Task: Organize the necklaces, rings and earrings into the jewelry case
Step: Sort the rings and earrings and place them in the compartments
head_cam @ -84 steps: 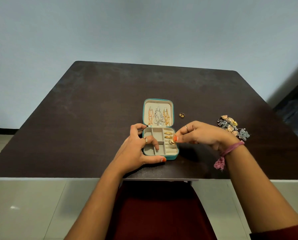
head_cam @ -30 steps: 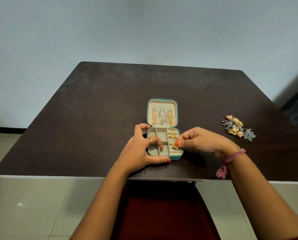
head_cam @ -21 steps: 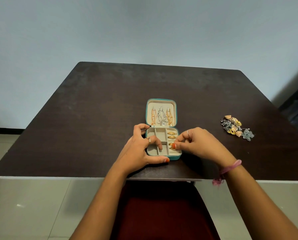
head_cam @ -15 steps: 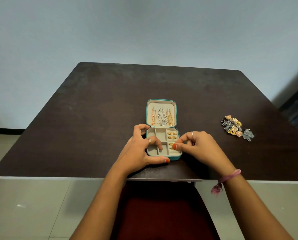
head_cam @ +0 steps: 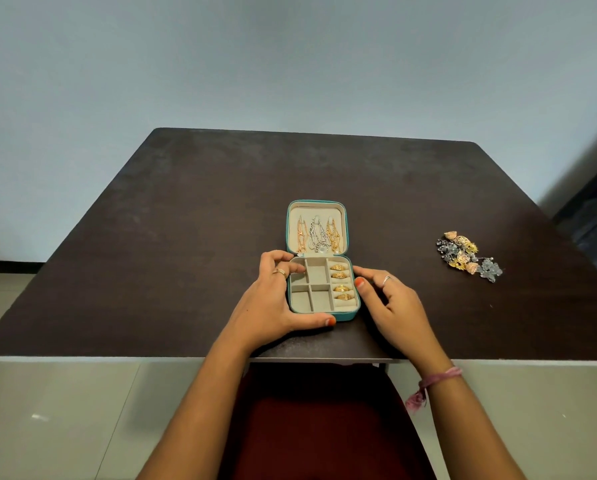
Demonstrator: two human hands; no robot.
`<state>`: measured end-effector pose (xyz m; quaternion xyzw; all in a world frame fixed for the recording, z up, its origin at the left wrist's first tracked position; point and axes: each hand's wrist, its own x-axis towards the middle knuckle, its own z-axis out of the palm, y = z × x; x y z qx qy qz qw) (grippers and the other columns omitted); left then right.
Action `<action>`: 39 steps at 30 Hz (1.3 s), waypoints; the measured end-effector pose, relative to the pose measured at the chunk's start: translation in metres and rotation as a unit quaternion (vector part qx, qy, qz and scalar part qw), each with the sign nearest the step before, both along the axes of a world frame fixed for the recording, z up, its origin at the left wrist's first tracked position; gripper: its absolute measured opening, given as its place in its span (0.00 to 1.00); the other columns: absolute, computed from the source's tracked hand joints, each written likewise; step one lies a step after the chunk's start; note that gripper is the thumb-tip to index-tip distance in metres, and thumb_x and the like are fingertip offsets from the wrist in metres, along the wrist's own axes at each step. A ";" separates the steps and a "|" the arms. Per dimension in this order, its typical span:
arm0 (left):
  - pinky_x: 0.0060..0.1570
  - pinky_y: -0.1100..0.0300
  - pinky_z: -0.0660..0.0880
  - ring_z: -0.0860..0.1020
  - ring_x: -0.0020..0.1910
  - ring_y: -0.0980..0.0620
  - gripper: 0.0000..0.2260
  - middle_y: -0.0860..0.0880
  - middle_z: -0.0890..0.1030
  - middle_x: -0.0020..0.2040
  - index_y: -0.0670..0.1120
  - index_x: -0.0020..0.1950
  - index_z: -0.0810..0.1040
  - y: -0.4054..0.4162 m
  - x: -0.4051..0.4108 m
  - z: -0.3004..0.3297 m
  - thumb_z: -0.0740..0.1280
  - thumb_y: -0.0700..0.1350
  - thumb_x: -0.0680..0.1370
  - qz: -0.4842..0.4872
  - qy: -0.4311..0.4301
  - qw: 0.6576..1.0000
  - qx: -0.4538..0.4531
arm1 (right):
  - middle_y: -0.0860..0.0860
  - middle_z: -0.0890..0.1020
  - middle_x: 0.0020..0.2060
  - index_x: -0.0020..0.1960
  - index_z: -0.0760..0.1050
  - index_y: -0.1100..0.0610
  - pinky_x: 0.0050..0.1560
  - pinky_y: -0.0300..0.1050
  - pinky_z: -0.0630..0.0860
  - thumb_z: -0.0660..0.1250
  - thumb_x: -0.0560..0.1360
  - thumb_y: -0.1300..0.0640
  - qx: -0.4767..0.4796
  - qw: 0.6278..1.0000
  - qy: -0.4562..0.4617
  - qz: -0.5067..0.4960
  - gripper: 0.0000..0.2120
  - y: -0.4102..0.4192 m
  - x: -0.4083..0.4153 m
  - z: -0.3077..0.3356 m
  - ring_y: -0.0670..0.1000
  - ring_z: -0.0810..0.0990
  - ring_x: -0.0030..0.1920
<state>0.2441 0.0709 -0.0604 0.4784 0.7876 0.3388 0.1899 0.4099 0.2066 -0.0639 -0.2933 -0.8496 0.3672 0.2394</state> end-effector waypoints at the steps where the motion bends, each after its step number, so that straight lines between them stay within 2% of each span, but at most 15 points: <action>1: 0.58 0.59 0.74 0.69 0.58 0.62 0.44 0.63 0.56 0.64 0.50 0.69 0.65 0.000 0.000 0.000 0.75 0.68 0.58 -0.001 0.000 1.000 -0.001 | 0.36 0.77 0.54 0.63 0.75 0.45 0.50 0.25 0.70 0.61 0.79 0.53 0.003 1.000 0.001 0.001 0.13 0.000 0.000 -0.001 0.33 0.75 0.55; 10: 0.61 0.55 0.73 0.70 0.61 0.59 0.45 0.63 0.54 0.64 0.53 0.71 0.67 0.000 0.000 0.001 0.72 0.70 0.59 -0.014 0.010 1.000 -0.015 | 0.39 0.79 0.56 0.64 0.76 0.48 0.52 0.23 0.68 0.61 0.80 0.53 0.017 1.000 -0.001 0.003 0.14 0.003 0.000 -0.003 0.36 0.75 0.56; 15: 0.60 0.56 0.73 0.70 0.61 0.59 0.45 0.63 0.54 0.65 0.52 0.71 0.65 0.000 0.001 0.001 0.73 0.69 0.59 -0.005 0.012 1.000 -0.015 | 0.40 0.79 0.56 0.64 0.76 0.48 0.53 0.27 0.70 0.61 0.80 0.53 0.022 1.000 0.005 0.005 0.14 0.002 0.000 -0.003 0.37 0.75 0.56; 21: 0.58 0.56 0.74 0.70 0.60 0.58 0.40 0.61 0.55 0.65 0.53 0.66 0.66 0.000 0.003 0.001 0.74 0.68 0.60 0.001 0.021 1.000 -0.015 | 0.39 0.78 0.56 0.65 0.75 0.47 0.54 0.32 0.71 0.60 0.80 0.53 0.018 1.000 -0.004 0.004 0.14 0.002 0.000 -0.001 0.37 0.75 0.56; 25: 0.59 0.56 0.74 0.70 0.60 0.58 0.40 0.61 0.55 0.65 0.53 0.64 0.66 0.001 0.003 0.001 0.73 0.69 0.59 -0.001 0.016 1.000 -0.016 | 0.39 0.78 0.56 0.65 0.75 0.47 0.52 0.28 0.70 0.60 0.80 0.53 0.015 1.000 -0.005 0.004 0.14 0.002 0.001 -0.001 0.37 0.75 0.55; 28: 0.58 0.58 0.73 0.69 0.59 0.59 0.40 0.62 0.54 0.64 0.53 0.65 0.65 0.000 0.004 0.002 0.73 0.68 0.59 -0.001 0.013 1.000 -0.012 | 0.40 0.79 0.56 0.65 0.75 0.48 0.53 0.31 0.71 0.60 0.80 0.53 0.010 1.000 -0.003 0.005 0.14 0.002 0.001 -0.001 0.38 0.76 0.57; 31: 0.58 0.59 0.72 0.69 0.59 0.59 0.42 0.63 0.54 0.62 0.52 0.65 0.64 0.000 0.004 0.003 0.72 0.70 0.58 -0.002 0.012 1.000 -0.007 | 0.41 0.79 0.56 0.64 0.75 0.48 0.53 0.30 0.71 0.61 0.80 0.53 -0.007 1.000 -0.001 0.007 0.14 0.002 0.003 0.000 0.37 0.76 0.56; 35: 0.61 0.57 0.72 0.69 0.60 0.58 0.45 0.63 0.55 0.62 0.52 0.68 0.61 0.000 0.005 0.004 0.70 0.71 0.57 -0.002 -0.006 1.000 0.007 | 0.41 0.79 0.54 0.63 0.76 0.49 0.47 0.23 0.70 0.62 0.79 0.53 -0.050 0.999 0.002 0.010 0.13 0.004 0.007 0.006 0.32 0.75 0.52; 39: 0.63 0.57 0.71 0.67 0.62 0.60 0.45 0.64 0.56 0.61 0.54 0.69 0.58 -0.001 0.004 0.002 0.70 0.70 0.58 0.000 -0.035 0.999 0.028 | 0.41 0.80 0.55 0.64 0.76 0.47 0.49 0.29 0.72 0.62 0.79 0.51 -0.080 0.997 -0.016 0.018 0.14 0.009 0.015 0.008 0.38 0.76 0.55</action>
